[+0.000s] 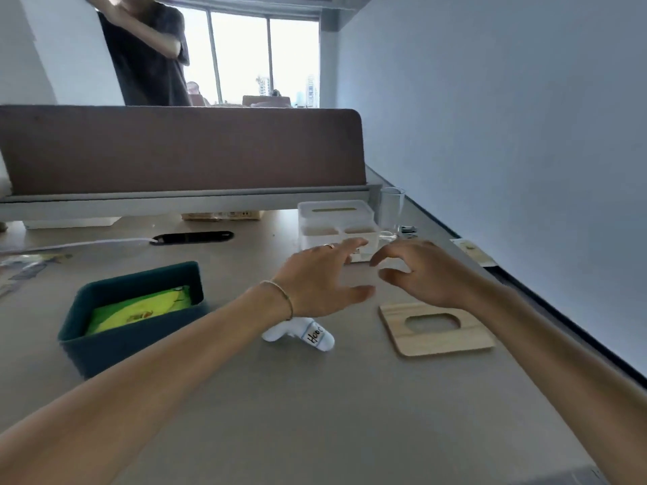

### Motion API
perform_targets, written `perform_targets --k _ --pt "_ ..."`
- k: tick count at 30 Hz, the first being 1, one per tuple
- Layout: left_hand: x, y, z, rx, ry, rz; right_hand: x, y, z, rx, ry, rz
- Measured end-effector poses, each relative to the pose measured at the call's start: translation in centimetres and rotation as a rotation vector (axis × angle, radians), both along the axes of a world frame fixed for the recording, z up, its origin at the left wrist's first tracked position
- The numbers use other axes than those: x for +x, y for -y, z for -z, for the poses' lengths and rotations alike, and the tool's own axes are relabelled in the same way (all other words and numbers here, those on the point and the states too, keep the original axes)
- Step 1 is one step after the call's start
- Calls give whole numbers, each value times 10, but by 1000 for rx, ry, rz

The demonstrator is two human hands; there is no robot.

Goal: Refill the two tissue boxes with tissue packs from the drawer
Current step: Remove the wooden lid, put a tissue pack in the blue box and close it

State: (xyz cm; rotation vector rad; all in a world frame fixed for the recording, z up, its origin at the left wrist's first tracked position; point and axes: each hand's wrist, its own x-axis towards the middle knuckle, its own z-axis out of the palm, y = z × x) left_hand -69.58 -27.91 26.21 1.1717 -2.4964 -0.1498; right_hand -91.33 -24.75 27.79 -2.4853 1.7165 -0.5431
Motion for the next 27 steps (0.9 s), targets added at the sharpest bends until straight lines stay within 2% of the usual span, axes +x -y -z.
perform_targets --k 5,10,13,20,27 --pt "-53 -1 19 78 100 40 -56 -21 23 124 -6 115" --pt "-83 2 45 280 309 47 -90 -30 48 206 -21 169" --pt "-90 1 57 333 374 68 -101 -32 58 224 -25 183" --pt "-99 6 64 296 281 67 -111 -32 66 248 4 182" --pt "-88 11 36 302 143 72 -110 -25 60 210 70 168"
